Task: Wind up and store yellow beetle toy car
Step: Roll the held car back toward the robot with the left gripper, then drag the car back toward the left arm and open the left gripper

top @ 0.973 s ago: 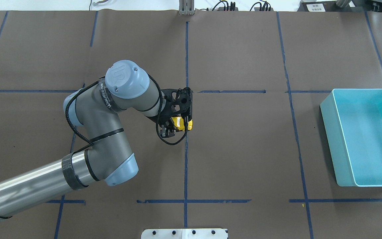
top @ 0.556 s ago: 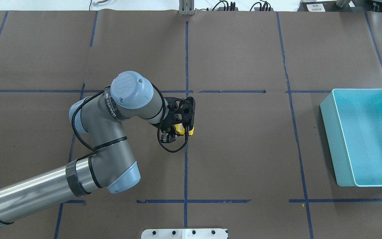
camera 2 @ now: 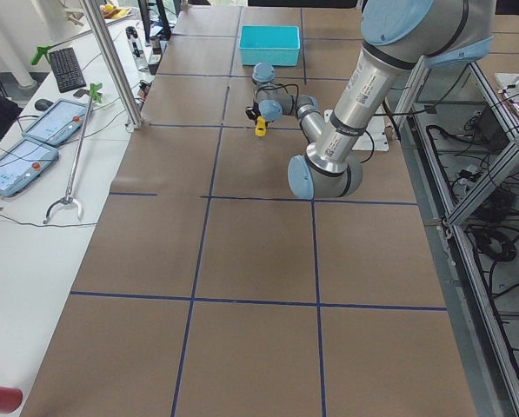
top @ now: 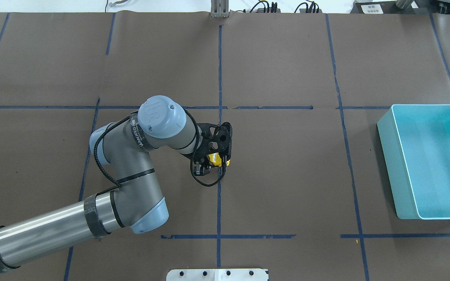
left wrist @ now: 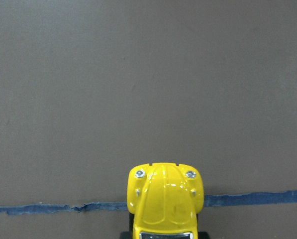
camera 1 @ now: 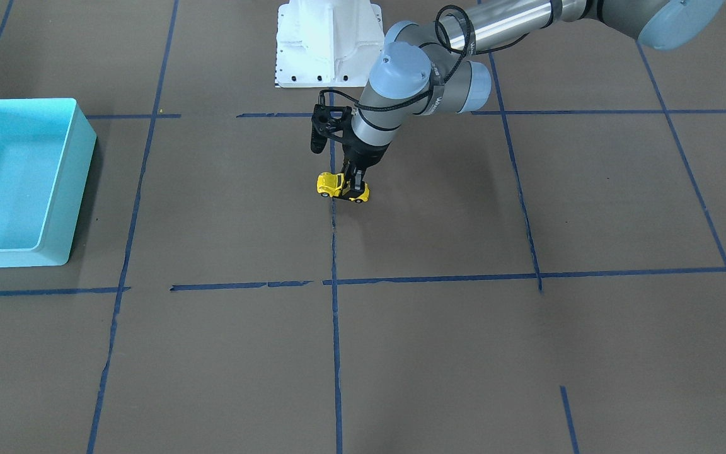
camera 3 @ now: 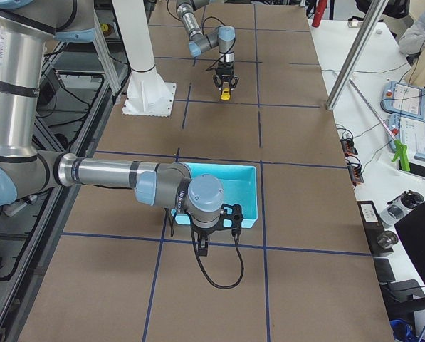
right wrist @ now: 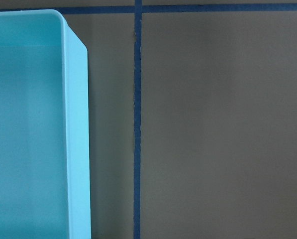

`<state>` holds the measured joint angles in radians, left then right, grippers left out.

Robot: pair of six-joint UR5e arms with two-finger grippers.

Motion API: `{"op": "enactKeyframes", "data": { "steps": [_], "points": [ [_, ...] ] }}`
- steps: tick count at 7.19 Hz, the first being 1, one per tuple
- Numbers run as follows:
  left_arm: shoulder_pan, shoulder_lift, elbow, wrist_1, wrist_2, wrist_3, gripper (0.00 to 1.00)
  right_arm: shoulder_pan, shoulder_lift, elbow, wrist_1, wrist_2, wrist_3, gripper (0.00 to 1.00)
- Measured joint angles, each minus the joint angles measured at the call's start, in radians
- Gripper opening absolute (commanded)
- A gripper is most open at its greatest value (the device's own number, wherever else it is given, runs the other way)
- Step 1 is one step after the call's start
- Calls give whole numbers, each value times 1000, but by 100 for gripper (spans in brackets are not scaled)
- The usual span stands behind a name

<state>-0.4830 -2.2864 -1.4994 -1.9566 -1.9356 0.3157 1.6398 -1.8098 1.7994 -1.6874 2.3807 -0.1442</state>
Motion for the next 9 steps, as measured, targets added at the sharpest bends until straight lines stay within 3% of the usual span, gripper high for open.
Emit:
{"op": "enactKeyframes", "data": {
  "steps": [6, 9],
  "points": [
    [16, 8, 29, -36, 1, -3, 0, 0, 1, 0, 1, -2, 0, 100],
    [9, 54, 27, -135, -2, 2, 0, 0, 1, 0, 1, -1, 0, 100]
  ]
}}
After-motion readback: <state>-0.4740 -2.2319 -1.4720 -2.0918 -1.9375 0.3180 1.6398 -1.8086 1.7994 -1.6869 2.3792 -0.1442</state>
